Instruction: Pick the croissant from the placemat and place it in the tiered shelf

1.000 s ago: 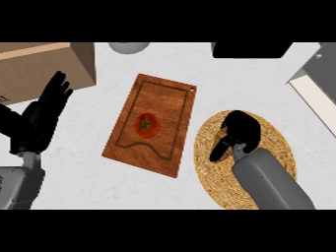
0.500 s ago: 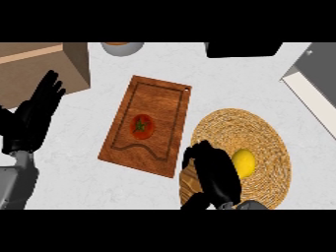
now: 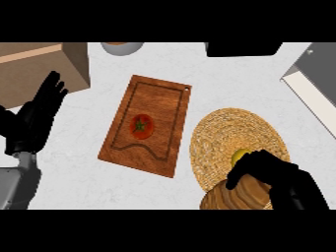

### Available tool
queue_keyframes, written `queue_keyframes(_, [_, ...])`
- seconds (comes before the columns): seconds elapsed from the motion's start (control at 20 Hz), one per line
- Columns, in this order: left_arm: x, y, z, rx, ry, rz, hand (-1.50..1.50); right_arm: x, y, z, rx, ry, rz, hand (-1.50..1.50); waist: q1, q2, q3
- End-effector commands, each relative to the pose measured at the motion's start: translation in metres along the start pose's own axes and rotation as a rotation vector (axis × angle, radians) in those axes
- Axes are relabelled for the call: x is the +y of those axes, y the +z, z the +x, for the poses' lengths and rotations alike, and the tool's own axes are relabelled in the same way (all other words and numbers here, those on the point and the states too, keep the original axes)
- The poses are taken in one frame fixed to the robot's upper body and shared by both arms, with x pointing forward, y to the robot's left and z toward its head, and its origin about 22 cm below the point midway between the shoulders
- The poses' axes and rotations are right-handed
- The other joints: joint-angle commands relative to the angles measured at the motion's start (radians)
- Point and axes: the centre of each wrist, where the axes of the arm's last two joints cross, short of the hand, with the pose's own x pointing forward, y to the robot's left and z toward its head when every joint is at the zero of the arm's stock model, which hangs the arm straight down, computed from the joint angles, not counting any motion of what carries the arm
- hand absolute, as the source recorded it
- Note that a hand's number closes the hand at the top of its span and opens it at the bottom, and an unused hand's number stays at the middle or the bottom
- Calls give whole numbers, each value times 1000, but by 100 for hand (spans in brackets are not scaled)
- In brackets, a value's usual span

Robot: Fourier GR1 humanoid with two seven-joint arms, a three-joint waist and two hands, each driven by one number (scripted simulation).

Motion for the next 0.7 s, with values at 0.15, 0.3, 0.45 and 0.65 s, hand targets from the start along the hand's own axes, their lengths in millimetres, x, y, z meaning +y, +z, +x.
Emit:
queue_keyframes(0.15, [11,-12,12,-3,23,-4,0,-78,24,13,47,-33,-164,150,15,8,0])
queue_keyframes(0.3, [0,0,17,-10,15,-32,0,-99,8,10,77,66,-268,150,28,5,0])
queue_keyframes(0.45, [-9,-2,2,-4,-11,-20,0,-116,9,9,104,115,-281,150,19,6,0])
queue_keyframes(0.65, [-2,0,1,-7,6,-7,0,-146,-16,-15,174,97,-327,150,18,7,1])
